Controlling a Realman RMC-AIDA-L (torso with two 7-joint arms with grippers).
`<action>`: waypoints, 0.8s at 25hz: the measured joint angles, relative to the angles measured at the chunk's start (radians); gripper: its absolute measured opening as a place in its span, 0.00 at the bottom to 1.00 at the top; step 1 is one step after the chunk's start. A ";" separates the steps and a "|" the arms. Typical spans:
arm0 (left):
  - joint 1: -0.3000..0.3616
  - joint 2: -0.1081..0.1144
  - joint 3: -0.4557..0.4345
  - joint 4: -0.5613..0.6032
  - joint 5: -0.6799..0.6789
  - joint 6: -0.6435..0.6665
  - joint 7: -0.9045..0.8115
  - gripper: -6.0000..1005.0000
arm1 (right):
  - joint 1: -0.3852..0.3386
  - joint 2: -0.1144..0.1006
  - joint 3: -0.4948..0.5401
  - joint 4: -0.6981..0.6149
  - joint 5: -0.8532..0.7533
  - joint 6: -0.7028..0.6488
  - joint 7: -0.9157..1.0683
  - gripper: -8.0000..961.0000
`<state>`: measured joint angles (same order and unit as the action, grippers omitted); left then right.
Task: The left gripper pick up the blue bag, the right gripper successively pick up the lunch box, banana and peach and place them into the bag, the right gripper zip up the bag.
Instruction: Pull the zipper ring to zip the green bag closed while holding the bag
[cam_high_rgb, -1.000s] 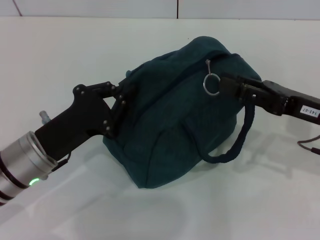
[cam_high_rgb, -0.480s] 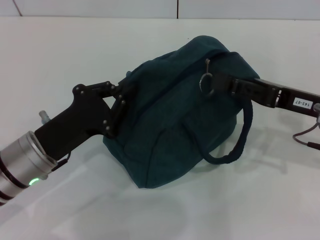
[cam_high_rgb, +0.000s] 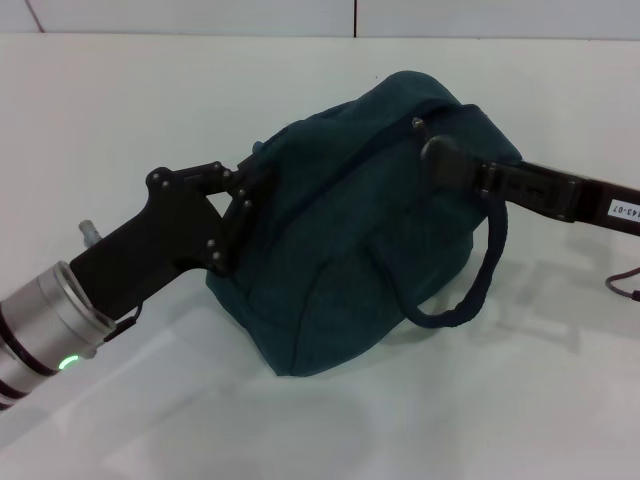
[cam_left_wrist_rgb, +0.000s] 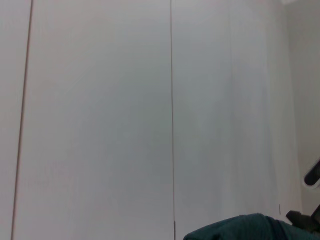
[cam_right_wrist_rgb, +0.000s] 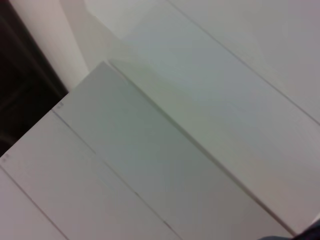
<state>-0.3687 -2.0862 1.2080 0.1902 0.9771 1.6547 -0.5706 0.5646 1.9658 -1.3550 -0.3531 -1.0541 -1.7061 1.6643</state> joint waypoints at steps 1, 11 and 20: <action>0.000 0.000 0.000 0.000 0.000 0.000 0.000 0.05 | 0.000 0.000 0.001 0.004 0.000 0.005 0.000 0.53; -0.001 0.001 0.004 0.000 0.000 0.002 0.000 0.05 | -0.048 0.006 0.084 -0.004 0.008 -0.009 -0.057 0.52; -0.001 0.002 0.004 0.000 0.000 0.002 0.000 0.05 | -0.062 0.024 0.124 -0.024 -0.044 0.155 -0.176 0.53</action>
<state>-0.3694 -2.0846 1.2119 0.1902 0.9770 1.6568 -0.5706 0.5022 1.9901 -1.2310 -0.3773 -1.0981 -1.5508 1.4882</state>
